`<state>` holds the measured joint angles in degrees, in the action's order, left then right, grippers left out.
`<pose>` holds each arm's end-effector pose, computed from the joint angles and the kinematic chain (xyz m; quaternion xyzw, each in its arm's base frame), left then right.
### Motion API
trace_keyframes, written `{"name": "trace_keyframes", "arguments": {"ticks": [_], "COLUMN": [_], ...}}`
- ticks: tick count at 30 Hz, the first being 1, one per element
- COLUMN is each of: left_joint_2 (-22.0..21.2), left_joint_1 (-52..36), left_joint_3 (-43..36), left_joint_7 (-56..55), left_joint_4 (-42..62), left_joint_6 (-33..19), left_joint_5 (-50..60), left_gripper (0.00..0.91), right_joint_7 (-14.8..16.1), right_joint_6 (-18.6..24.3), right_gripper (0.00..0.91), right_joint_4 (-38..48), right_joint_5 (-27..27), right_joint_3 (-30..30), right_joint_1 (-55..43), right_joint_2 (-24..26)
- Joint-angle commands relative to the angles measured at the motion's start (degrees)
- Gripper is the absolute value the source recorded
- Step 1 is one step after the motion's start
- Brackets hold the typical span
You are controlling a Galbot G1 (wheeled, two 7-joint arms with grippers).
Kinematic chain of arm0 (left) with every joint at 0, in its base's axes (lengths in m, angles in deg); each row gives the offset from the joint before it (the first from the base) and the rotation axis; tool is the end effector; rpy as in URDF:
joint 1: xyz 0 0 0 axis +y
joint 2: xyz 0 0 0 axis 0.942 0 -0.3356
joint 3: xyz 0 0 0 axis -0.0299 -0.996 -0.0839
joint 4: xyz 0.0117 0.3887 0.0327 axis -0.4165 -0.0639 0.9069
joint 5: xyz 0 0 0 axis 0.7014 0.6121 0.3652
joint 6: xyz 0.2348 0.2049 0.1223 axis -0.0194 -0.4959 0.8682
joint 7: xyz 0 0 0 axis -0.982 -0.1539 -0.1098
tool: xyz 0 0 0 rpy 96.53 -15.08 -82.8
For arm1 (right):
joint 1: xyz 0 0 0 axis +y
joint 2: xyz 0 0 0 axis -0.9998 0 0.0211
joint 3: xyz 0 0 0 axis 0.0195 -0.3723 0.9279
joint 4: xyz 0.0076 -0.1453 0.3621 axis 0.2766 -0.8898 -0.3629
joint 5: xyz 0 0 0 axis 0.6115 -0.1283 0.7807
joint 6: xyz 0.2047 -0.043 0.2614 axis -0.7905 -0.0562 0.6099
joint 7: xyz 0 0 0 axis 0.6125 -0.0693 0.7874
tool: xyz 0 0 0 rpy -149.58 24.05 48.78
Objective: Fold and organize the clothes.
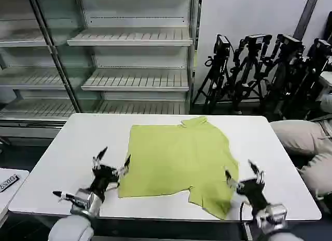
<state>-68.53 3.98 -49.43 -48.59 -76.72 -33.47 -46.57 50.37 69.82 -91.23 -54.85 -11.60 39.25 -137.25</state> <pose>0.1744 0.0656 -0.2804 -0.1072 -0.9822 -0.1061 0.1121 0.0934 -0.0838 -0.2866 0.0796 -0.9823 0.0712 0.1541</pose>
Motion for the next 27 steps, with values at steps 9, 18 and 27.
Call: {"name": "trace_keyframes", "arguments": {"ticks": [9, 18, 27], "left_joint_2": [1.16, 0.64, 0.82], "left_joint_1": [7.97, 7.01, 7.12], "left_joint_3": [0.21, 1.09, 0.51], "left_joint_7": [-2.77, -4.74, -6.87], "left_joint_4": [-3.04, -0.33, 0.57], "left_joint_6": [11.24, 11.26, 11.25], "left_joint_5": [-7.25, -9.63, -11.37], "left_gripper": [0.907, 0.020, 0.020], "right_joint_7": [-2.65, -3.54, -3.14], "right_joint_6": [-2.68, -5.63, -9.27], "right_gripper": [0.907, 0.000, 0.000], "right_joint_4": [-2.21, -1.90, -1.63], "right_joint_5": [0.73, 2.03, 5.12], "right_joint_3": [-2.51, -4.66, -5.75], "right_joint_1": [7.83, 5.48, 4.04], "right_joint_2": [0.39, 0.28, 0.83]}}
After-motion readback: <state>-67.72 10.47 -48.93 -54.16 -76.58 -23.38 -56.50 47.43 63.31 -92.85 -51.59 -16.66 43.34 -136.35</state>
